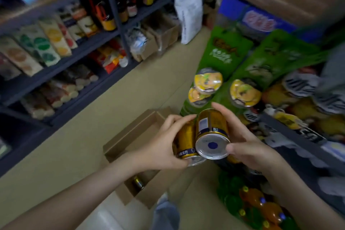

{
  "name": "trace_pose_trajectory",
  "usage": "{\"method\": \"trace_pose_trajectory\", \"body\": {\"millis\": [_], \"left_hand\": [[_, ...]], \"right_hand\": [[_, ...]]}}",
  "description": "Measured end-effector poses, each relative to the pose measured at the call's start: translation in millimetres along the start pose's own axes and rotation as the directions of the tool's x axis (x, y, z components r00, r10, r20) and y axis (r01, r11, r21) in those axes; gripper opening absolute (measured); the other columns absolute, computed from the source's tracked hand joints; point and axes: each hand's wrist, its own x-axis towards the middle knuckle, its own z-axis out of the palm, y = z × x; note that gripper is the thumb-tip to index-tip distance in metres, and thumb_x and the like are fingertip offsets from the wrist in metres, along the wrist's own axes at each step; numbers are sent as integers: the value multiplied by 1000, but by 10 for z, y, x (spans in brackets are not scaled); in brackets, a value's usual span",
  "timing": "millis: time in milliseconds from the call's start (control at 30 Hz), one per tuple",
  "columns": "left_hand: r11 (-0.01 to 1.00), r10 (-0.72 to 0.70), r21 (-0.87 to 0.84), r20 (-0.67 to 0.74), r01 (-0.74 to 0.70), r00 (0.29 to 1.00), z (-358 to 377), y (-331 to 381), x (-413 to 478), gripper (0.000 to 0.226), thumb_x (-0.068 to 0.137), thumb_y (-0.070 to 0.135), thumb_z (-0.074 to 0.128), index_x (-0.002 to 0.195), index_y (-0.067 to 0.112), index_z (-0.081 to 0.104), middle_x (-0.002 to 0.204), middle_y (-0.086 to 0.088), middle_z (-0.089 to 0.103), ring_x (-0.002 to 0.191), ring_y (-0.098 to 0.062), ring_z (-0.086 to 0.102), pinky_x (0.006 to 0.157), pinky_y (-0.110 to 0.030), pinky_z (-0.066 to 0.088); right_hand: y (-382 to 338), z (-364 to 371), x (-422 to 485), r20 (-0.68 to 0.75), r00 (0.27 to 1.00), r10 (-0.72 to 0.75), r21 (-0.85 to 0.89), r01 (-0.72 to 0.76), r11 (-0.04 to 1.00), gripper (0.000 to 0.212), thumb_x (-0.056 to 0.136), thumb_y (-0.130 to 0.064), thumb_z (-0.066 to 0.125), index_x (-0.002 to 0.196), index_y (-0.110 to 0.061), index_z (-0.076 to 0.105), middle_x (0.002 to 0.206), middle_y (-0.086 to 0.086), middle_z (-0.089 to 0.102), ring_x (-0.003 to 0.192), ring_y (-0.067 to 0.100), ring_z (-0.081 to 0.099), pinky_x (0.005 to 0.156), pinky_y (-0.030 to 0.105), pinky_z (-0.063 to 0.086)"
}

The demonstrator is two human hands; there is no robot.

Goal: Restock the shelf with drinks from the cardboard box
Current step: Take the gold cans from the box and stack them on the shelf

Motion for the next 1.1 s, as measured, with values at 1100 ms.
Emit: {"method": "trace_pose_trajectory", "body": {"millis": [1100], "left_hand": [[410, 639, 481, 454, -775, 621, 2704, 2695, 419, 104, 66, 33, 77, 146, 52, 13, 133, -4, 21, 122, -31, 25, 68, -39, 55]], "right_hand": [[-16, -287, -3891, -855, 519, -9, 170, 297, 940, 57, 76, -21, 74, 125, -32, 46, 119, 14, 58, 90, 26, 68, 69, 35, 55]]}}
